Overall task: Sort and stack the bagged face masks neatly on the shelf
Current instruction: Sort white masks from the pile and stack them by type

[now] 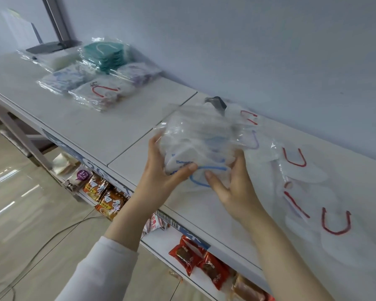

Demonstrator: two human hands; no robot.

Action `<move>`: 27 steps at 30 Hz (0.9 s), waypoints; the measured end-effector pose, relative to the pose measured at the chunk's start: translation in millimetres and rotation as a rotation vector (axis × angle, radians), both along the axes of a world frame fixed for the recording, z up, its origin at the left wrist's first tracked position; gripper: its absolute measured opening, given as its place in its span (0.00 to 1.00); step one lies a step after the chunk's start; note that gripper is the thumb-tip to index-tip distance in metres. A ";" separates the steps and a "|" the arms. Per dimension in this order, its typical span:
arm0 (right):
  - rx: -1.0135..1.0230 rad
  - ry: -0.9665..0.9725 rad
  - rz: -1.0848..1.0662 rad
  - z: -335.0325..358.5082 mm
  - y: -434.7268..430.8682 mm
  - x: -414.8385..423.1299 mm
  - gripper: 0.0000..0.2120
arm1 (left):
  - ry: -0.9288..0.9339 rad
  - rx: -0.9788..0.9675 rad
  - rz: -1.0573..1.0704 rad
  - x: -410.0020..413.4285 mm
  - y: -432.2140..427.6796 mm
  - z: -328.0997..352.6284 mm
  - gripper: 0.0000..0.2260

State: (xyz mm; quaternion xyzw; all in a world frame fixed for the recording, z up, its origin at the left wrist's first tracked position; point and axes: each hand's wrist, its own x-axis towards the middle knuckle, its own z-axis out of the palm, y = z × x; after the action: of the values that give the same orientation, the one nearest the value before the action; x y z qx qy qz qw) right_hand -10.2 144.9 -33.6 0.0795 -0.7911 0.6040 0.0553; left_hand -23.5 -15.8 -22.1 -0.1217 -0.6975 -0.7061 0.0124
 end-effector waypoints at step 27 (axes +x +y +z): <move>-0.119 -0.839 0.443 -115.2 -219.8 133.5 0.08 | -0.718 0.354 0.812 224.0 -198.2 -105.1 0.13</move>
State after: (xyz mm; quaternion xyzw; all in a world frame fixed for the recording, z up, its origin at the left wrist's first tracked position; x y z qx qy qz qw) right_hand 123.3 -74.9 -148.8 -0.0078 -0.6731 0.6255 -0.3945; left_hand 200.6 -214.0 -127.1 0.4078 -0.5197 -0.7479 0.0651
